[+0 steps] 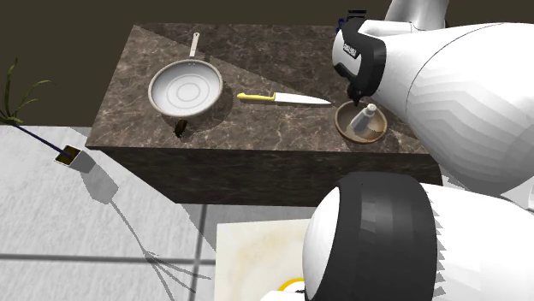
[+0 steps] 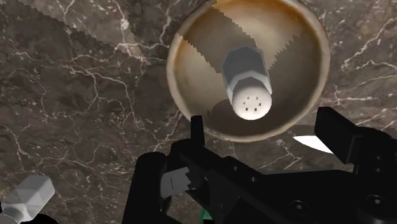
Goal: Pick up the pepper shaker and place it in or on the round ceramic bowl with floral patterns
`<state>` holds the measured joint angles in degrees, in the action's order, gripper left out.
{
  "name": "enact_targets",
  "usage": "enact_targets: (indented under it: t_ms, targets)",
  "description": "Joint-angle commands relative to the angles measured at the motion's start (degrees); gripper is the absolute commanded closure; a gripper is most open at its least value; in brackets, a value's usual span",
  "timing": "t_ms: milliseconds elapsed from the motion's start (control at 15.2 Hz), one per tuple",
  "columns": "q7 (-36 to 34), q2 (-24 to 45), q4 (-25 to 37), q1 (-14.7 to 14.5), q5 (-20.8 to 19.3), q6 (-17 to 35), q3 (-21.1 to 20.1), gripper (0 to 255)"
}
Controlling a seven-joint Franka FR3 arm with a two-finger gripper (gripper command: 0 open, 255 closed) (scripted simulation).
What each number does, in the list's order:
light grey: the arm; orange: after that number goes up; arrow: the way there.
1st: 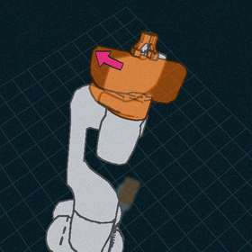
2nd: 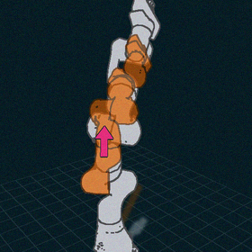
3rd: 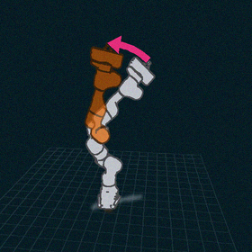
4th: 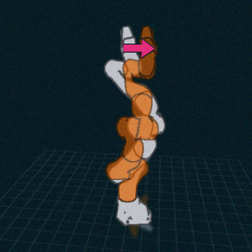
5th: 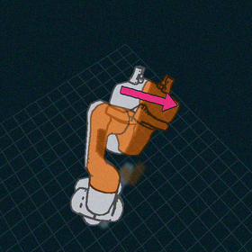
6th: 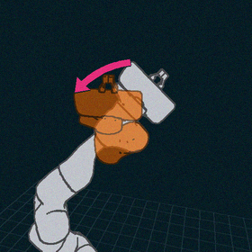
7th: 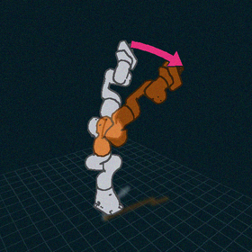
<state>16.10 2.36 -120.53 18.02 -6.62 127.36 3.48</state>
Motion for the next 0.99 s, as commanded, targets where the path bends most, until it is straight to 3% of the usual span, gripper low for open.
enact_targets:
  t_ms: [0, 132, 396, 924]
  targets:
    - [0.0, 0.0, 0.0, 0.0, 0.0, 0.0, 0.0, 0]
    - [0.0, 0.0, 0.0, 0.0, 0.0, 0.0, 0.0, 0]
    - [0.1, -3.3, 3.6, -0.4, 0.2, -6.9, -0.3, 0]
    - [0.1, -3.3, 3.6, -0.3, 0.2, -6.9, -0.3, 0]
